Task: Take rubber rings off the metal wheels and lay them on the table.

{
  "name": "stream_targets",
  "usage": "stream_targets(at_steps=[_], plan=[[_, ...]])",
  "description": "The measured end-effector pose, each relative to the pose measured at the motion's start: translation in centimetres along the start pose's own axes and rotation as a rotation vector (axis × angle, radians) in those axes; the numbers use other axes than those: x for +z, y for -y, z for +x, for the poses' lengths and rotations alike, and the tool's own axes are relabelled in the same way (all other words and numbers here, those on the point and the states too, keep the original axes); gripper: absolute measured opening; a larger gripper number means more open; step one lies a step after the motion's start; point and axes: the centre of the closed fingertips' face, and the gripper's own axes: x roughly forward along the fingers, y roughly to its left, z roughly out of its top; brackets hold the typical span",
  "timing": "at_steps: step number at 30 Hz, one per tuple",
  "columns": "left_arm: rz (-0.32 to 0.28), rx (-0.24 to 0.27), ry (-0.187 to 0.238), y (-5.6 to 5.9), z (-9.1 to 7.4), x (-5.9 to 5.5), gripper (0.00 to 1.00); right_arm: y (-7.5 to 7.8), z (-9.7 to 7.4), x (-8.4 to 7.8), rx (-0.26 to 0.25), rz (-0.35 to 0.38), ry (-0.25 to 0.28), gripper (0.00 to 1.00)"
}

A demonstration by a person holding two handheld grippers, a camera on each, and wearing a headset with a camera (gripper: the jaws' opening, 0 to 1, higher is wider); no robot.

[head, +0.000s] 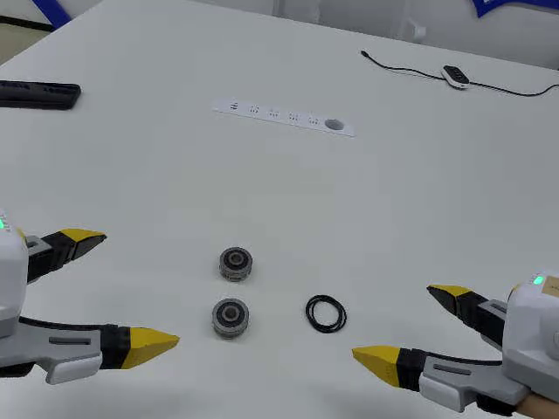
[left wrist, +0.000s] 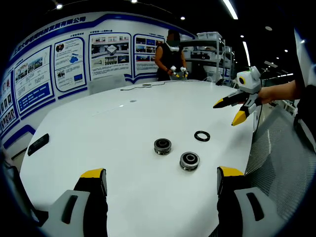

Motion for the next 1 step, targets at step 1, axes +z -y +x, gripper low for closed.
stream_targets(at_steps=[1], plan=[[-0.001,0.002,0.000,-0.04,-0.05,-0.03,0.95,-0.09,0.03,-0.02,0.004,-0.001,-0.002,0.84]])
